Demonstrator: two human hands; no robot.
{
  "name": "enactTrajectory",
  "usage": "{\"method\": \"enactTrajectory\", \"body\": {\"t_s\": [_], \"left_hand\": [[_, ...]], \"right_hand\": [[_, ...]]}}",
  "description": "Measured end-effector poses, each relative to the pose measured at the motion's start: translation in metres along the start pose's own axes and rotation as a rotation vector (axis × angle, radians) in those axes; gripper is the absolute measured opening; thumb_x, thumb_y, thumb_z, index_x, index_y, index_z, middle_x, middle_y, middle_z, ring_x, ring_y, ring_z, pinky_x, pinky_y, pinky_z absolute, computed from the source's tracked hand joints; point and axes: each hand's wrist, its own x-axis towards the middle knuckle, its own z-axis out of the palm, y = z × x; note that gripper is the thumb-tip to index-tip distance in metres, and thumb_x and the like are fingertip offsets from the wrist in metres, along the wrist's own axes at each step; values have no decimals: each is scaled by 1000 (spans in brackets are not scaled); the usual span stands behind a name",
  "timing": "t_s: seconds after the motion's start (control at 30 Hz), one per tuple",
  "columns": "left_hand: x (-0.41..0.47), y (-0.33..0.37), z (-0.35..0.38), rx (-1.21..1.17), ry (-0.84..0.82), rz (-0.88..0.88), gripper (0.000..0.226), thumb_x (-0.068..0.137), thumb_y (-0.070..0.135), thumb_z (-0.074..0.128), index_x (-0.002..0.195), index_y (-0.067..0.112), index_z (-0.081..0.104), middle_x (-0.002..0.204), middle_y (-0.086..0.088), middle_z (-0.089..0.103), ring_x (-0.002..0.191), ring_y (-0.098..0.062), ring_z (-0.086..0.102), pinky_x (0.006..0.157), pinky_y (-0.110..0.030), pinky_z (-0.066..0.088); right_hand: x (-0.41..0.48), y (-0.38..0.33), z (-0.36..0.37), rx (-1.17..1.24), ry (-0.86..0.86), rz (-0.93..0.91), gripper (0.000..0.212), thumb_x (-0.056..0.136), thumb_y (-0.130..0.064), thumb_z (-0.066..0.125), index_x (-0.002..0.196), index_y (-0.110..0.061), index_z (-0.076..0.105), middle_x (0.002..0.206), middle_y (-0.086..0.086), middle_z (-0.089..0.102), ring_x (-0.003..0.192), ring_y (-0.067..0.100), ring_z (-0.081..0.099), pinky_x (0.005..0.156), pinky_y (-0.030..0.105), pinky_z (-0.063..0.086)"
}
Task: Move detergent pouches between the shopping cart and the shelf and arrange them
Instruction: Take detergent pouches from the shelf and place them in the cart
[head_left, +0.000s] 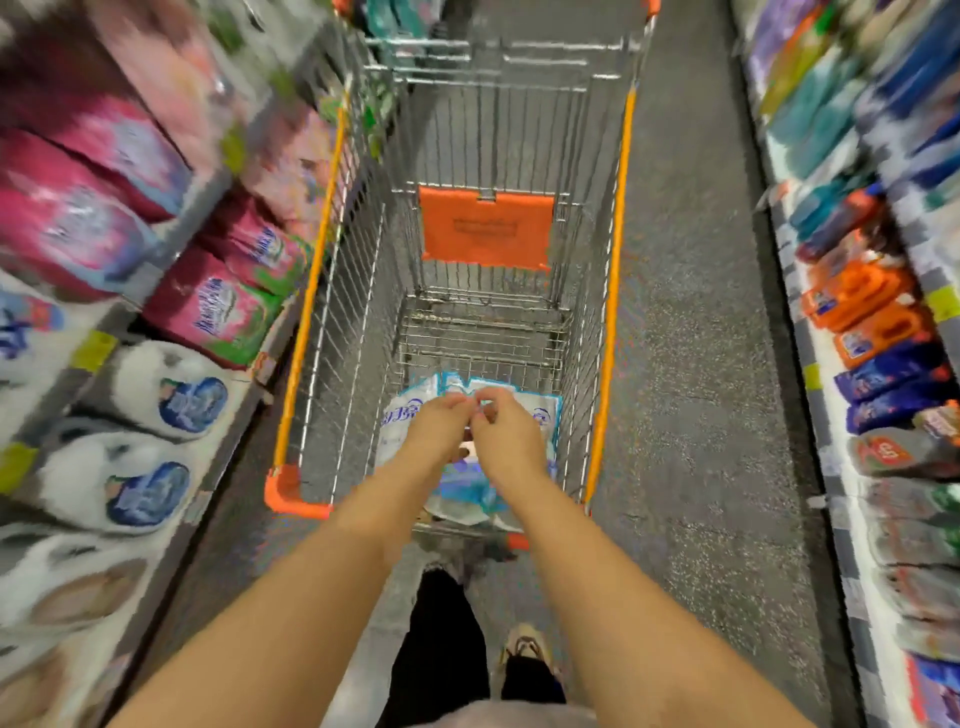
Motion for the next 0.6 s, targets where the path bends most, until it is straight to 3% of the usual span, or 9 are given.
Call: {"method": "enactTrajectory", "body": {"t_s": [0.07,0.2,0.33,0.43,0.6], "left_hand": [[-27,21,-20,-92,81,120,23,94,10,43,77,20,54,74,1,59,58,-7,53,58,-20,37],[-80,63,-81,-127,337,375,18,94,12,47,86,11,62,74,-8,61,44,-1,53,41,-15,38],[-139,102,-157,-201,551,622,25,95,14,48,75,18,63,76,-4,64,71,-12,60,68,-24,47],[-187,124,-222,-110,754,729,20,95,18,48,81,17,61,73,5,62,67,-5,59,63,-16,46],[-258,134,-336,-3,974,829,25,95,24,48,74,27,60,77,2,65,79,-21,63,78,-39,52]], "right_hand": [[-14,-34,0,43,22,-135,26,91,-16,50,116,-18,60,108,5,68,100,25,62,83,31,44],[-41,-118,14,189,12,-391,20,87,-10,54,104,-14,64,99,7,70,93,24,63,84,35,48],[-81,-214,43,278,-59,-659,13,88,-13,56,99,-16,63,93,3,68,88,22,62,81,35,48],[-118,-280,73,326,-118,-837,8,90,-17,56,94,-22,60,84,-6,63,81,15,60,74,26,47],[-181,-370,138,399,-267,-1025,2,91,-26,56,93,-26,57,80,-14,62,77,7,61,68,23,49]]}}
